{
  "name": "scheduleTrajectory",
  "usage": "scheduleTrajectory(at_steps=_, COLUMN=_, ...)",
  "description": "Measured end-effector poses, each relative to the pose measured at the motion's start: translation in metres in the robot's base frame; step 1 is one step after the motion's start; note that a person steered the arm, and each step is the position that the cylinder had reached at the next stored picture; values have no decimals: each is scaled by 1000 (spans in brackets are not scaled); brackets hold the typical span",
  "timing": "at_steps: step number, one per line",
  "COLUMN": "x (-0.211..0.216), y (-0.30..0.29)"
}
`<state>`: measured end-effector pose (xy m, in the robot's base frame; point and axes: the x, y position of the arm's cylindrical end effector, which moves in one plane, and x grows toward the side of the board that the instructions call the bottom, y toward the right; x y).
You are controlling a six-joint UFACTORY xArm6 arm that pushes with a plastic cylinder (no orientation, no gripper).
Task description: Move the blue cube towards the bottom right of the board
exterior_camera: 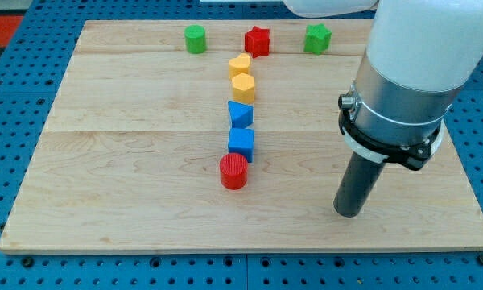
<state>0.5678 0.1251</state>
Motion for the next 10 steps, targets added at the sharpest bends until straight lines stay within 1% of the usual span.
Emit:
scheduleTrajectory(at_steps=1, x=-1, y=-19)
scheduleTrajectory(at_steps=3, x=4, y=-98)
scheduleTrajectory(at_steps=4, x=-18, y=-160)
scheduleTrajectory(at_steps=5, x=-48, y=-207)
scheduleTrajectory(at_steps=6, x=-84, y=-184)
scheduleTrajectory(at_steps=7, x=-96, y=-100)
scheduleTrajectory(at_steps=8, x=-106, y=-59)
scheduleTrajectory(at_steps=9, x=-138, y=-68)
scheduleTrajectory(at_steps=10, x=-155, y=-31)
